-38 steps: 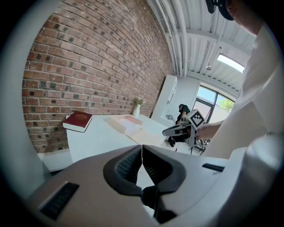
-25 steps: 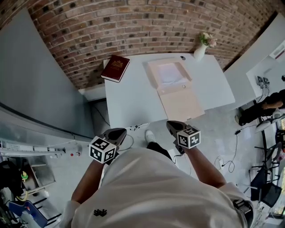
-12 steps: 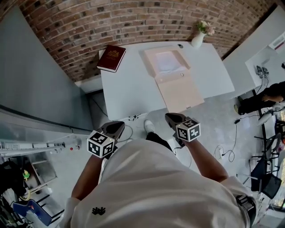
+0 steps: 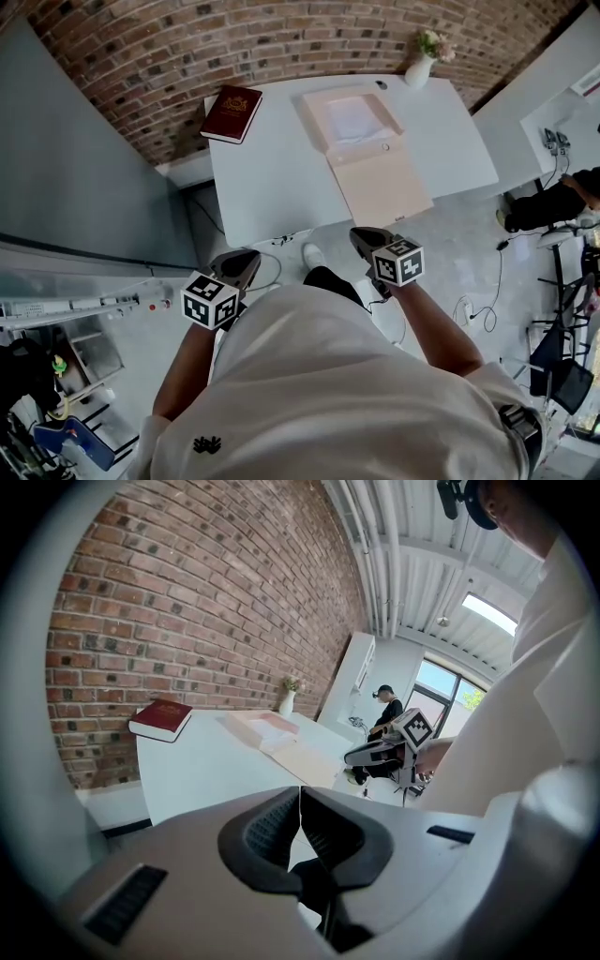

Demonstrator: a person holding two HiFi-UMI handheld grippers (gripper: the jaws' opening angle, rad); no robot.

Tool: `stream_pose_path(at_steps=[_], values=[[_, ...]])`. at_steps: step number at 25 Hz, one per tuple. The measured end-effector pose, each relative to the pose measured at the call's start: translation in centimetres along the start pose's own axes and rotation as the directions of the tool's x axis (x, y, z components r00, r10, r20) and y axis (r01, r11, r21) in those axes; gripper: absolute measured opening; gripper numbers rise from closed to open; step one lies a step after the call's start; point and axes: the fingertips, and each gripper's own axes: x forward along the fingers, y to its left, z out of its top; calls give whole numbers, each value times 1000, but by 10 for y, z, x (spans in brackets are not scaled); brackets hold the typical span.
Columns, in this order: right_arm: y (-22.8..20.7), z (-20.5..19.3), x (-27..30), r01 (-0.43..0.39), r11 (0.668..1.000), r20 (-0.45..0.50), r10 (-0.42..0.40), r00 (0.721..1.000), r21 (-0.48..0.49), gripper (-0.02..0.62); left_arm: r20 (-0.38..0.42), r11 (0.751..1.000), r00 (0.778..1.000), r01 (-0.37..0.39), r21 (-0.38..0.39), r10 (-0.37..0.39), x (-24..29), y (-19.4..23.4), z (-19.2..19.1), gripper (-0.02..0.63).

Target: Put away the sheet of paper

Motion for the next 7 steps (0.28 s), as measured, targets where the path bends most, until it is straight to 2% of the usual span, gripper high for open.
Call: stream_pose_path(at_steps=[7], values=[[-47,26,19,11,999,7,-12,1000,53,28,16,999,999,-32,-16,33,18,18,20,25]])
